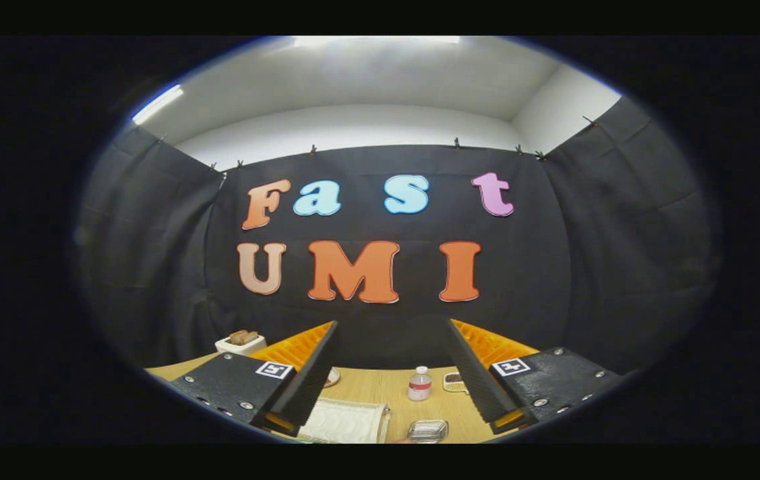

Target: Take the plate from the dish rack, then take the spoon from the basket and place it into the plate.

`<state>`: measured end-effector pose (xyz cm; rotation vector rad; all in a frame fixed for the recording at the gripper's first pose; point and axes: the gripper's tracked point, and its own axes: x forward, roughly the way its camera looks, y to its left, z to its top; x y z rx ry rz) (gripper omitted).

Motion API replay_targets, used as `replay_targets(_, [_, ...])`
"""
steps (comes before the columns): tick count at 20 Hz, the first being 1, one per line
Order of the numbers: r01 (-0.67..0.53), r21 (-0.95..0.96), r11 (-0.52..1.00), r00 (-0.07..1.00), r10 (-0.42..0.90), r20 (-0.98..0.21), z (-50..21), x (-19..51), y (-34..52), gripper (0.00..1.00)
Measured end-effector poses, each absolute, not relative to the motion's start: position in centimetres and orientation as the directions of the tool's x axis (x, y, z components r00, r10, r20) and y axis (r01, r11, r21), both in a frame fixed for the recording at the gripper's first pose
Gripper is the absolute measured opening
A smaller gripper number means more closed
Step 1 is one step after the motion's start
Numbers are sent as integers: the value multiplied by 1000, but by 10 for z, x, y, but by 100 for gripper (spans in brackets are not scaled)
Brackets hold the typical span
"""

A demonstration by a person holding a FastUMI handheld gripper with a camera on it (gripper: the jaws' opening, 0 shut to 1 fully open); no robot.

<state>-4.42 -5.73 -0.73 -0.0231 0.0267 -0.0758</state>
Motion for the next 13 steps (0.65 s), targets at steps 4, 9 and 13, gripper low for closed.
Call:
replay_targets(4, [79,-6,997,996,-79,-40,-9,-44,-57,93])
replay_targets(9, [70,-18,997,996,-71,-51,-12,-43,-55,93])
replay_targets(13, [65,-30,997,997,-66,-40,-11,-41,-54,93])
